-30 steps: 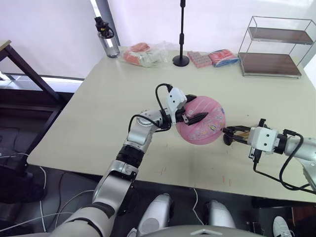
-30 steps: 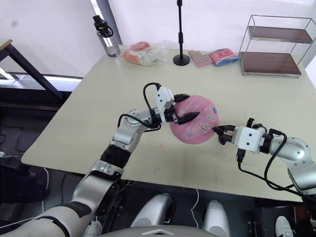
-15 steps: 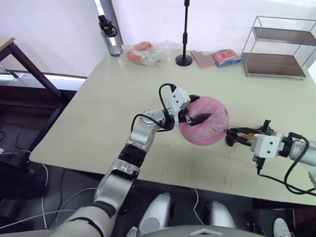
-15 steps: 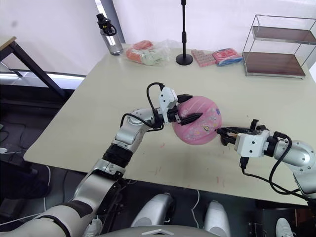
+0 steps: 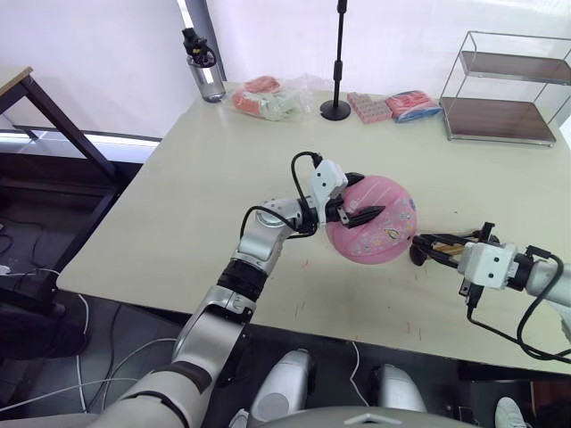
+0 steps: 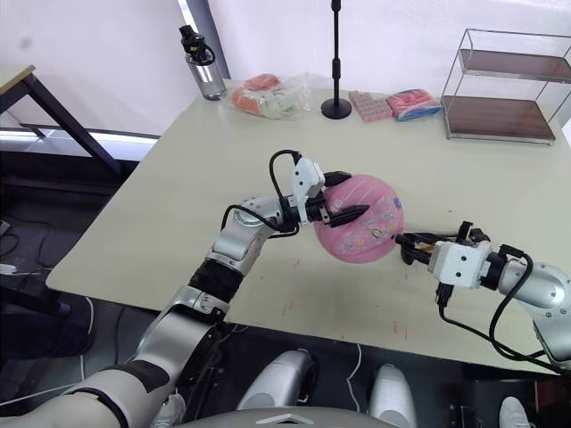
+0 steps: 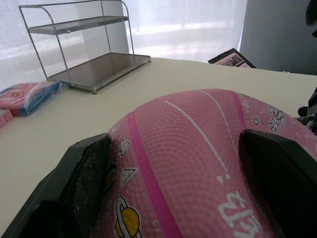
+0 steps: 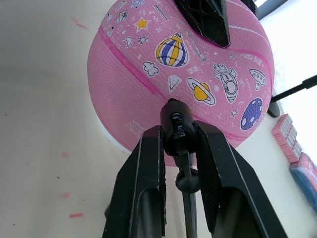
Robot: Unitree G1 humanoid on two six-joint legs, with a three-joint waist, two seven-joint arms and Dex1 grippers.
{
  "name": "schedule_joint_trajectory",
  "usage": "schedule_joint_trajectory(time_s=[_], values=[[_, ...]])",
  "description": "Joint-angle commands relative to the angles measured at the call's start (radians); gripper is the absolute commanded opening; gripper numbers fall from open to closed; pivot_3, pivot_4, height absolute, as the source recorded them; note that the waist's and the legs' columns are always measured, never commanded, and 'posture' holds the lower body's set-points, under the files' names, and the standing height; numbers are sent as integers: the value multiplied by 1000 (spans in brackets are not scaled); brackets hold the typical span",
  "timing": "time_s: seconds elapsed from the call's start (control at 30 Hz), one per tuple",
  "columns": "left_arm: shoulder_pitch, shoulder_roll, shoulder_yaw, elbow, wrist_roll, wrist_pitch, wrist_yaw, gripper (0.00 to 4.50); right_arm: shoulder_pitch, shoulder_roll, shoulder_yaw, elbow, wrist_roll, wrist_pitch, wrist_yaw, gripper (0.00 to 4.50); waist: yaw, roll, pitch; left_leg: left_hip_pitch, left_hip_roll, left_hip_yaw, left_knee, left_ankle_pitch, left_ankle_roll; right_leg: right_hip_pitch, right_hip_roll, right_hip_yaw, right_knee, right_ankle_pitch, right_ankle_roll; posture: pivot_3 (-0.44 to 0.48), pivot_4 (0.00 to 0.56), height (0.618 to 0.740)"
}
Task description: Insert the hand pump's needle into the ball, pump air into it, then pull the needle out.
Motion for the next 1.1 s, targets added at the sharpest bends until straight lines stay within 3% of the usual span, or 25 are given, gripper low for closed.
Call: schedule_joint_trajectory(time_s=[0.03, 0.7, 1.1], values=[[117, 90, -3, 281, 109, 94, 70, 4500, 26, -50, -206, 7, 74, 24, -2, 327, 0, 0, 0, 0, 0, 0, 0, 0, 0, 0, 0, 0, 0, 0, 0, 0, 150, 731], [116, 91, -11, 278, 102, 95, 74, 4500, 57, -57, -242, 33, 86, 7, 25, 327, 2, 1, -2, 0, 0, 0, 0, 0, 0, 0, 0, 0, 0, 0, 1, 0, 150, 731], [107, 86, -10, 300, 104, 102, 90, 4500, 60, -64, -233, 48, -9, -103, -20, 327, 2, 1, -2, 0, 0, 0, 0, 1, -1, 0, 0, 0, 0, 0, 1, 0, 150, 731]])
